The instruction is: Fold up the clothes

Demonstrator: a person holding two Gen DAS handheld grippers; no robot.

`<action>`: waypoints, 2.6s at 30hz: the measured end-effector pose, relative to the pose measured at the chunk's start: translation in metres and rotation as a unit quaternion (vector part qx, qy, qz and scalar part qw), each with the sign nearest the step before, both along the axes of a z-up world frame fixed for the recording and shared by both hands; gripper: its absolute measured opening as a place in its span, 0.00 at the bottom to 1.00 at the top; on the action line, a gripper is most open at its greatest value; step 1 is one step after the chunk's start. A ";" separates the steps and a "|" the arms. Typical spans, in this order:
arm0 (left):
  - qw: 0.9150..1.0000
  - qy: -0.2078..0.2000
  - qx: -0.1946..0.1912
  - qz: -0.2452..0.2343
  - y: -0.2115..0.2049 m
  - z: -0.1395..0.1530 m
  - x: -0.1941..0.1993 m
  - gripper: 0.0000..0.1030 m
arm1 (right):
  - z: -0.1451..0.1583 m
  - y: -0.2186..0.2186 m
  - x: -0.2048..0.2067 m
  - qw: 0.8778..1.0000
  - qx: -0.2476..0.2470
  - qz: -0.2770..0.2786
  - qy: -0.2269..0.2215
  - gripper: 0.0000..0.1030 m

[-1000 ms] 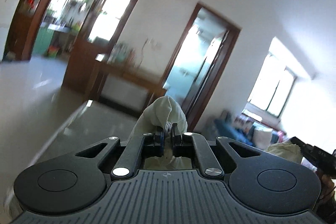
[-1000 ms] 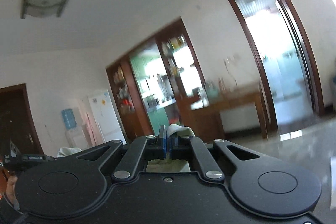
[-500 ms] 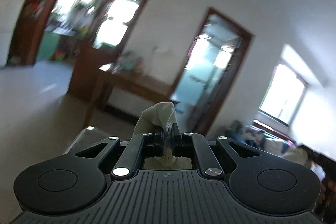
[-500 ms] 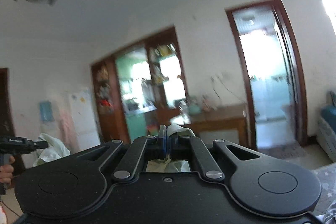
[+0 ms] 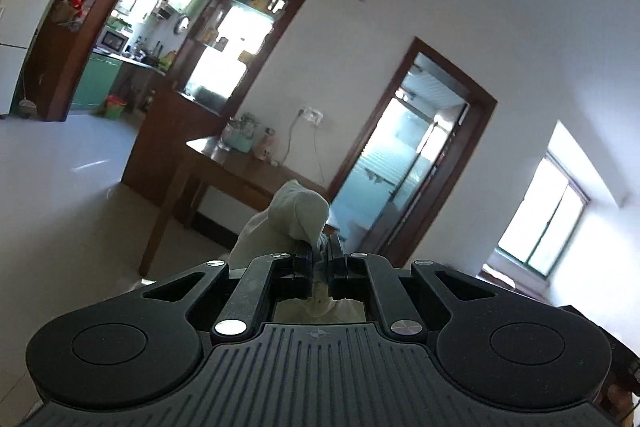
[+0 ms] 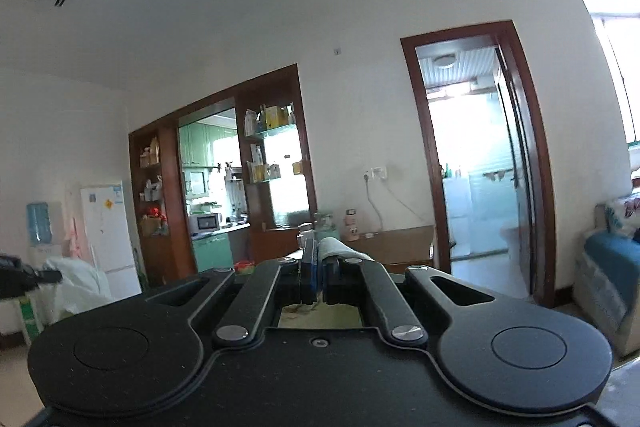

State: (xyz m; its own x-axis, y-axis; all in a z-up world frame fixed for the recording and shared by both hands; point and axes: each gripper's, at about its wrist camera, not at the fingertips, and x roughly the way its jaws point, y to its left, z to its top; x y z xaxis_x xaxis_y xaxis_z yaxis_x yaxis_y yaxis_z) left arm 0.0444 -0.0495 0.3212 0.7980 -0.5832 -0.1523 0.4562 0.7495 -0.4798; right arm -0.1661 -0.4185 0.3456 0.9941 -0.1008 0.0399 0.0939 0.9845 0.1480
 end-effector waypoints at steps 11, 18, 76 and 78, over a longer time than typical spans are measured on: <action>0.972 0.222 0.068 -0.029 0.037 -0.222 -0.064 0.07 | -0.210 0.020 -0.070 0.978 0.052 -0.011 0.201 0.02; 0.958 0.273 0.085 -0.030 0.059 -0.277 -0.082 0.08 | -0.292 0.040 -0.095 0.946 0.074 -0.021 0.315 0.03; 0.965 0.233 0.123 0.014 0.112 -0.268 -0.121 0.34 | -0.260 0.014 -0.076 0.956 -0.014 -0.063 0.285 0.28; 0.963 0.245 0.109 0.029 0.114 -0.272 -0.105 0.31 | -0.270 0.018 -0.069 0.953 -0.013 -0.043 0.301 0.28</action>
